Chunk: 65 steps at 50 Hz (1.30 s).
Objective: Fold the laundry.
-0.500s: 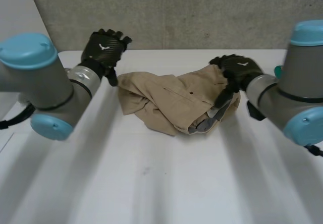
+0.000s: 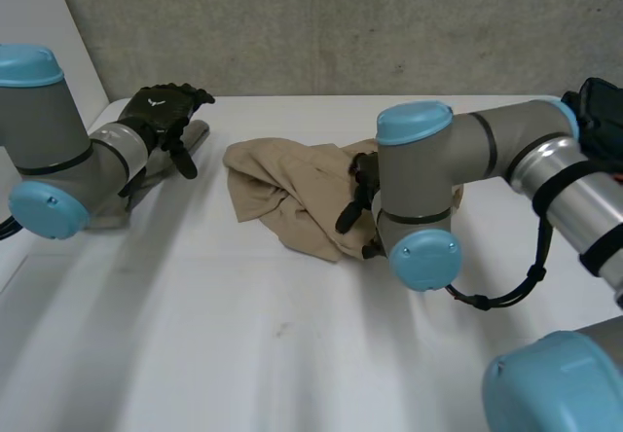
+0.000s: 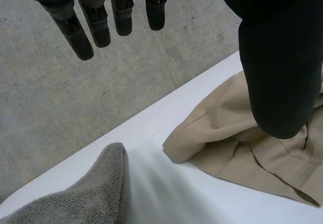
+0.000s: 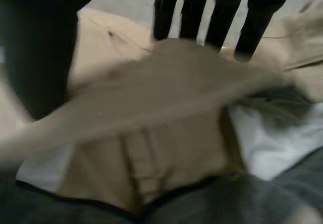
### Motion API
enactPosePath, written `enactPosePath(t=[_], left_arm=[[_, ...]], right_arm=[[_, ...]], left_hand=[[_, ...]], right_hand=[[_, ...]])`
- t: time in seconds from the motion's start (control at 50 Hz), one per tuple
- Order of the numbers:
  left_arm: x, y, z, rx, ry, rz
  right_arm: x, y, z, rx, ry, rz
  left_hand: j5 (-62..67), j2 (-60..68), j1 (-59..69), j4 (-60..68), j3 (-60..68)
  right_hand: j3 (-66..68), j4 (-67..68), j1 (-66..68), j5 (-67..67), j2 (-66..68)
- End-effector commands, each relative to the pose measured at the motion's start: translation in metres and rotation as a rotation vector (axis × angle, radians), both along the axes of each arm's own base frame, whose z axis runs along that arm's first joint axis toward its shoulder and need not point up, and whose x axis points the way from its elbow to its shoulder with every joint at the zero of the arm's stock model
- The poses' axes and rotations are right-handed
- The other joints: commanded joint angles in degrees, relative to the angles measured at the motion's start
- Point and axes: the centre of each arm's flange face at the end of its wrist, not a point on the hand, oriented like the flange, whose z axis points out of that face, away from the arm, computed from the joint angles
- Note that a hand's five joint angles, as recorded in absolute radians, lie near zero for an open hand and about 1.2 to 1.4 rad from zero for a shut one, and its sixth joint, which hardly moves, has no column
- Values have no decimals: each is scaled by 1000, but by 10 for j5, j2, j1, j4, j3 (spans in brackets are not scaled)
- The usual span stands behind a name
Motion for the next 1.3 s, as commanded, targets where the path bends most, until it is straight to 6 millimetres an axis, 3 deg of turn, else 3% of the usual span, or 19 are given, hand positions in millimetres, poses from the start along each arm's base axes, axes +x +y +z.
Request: enactPosePath(t=[0.02,0.16,0.18,0.32,0.42,0.5,0.56,0.58,0.6,0.62,0.72,0.74,0.8,0.82,0.88,0.96,1.12,1.24,1.3], left_arm=[[-7,0,-4,-6,-3,-16],[-16,-8,-10,-26,0,-27],[-19,-10,-11,-30,2,-36],[-42,-4,-24,-4,-18,-87],[-54,7,-24,8,-40,-132],[-72,31,-22,47,-37,-243],[-75,43,-26,91,-45,-277],[-72,45,-20,94,-46,-269],[-69,45,-15,90,-46,-259],[-66,45,-9,83,-45,-243],[-42,49,46,9,0,-111],[-34,56,68,-19,29,-77],[-24,71,106,-78,78,-51],[-17,83,128,-114,109,-49],[-13,104,158,-164,142,-81],[-6,147,199,-201,183,-177],[10,193,251,-264,258,-198],[19,199,273,-323,280,-159],[22,186,273,-322,274,-123]], right_arm=[[-5,-3,23,-65,29,-32],[-9,24,96,-183,-61,30],[-9,32,112,-237,-65,81],[-17,74,172,-454,-13,318],[-26,91,186,-491,22,346],[-30,93,190,-513,45,339],[-32,90,190,-518,59,325],[-35,87,190,-525,74,308],[-37,84,192,-530,78,298],[-39,81,192,-534,86,288],[-49,73,198,-571,137,246],[-54,71,201,-581,148,235],[-62,71,209,-602,162,219],[-68,72,216,-621,168,206],[-75,77,226,-645,170,196],[-92,96,257,-730,153,190],[-118,128,293,-801,177,185],[-125,142,300,-787,193,199],[-124,145,302,-792,185,217]], left_hand=[[-28,-16,-14,-13,-19],[-28,-16,-14,-13,-19],[-28,-16,-14,-13,-19],[-28,-16,-14,-13,-19],[-28,-16,-14,-13,-19],[-28,-16,-14,-13,-19],[222,234,236,237,231],[525,536,538,540,533],[652,664,666,667,661],[672,684,686,687,680],[672,684,686,687,681],[672,684,686,687,681],[672,684,686,687,681],[672,684,686,687,681],[672,684,686,687,681],[672,684,686,687,681],[672,684,686,687,681],[672,684,686,687,681],[672,684,686,687,681]], right_hand=[[544,557,547,554,544],[544,557,547,554,544],[544,557,547,554,544],[544,557,547,554,544],[544,557,547,554,544],[544,557,547,554,544],[544,557,547,554,544],[544,557,547,554,544],[544,557,547,554,544],[544,557,547,554,544],[544,557,547,554,544],[544,557,547,554,544],[544,557,547,554,544],[544,557,547,554,544],[544,557,547,554,544],[544,557,547,554,544],[544,557,547,554,544],[544,557,547,554,544],[544,557,547,554,544]])
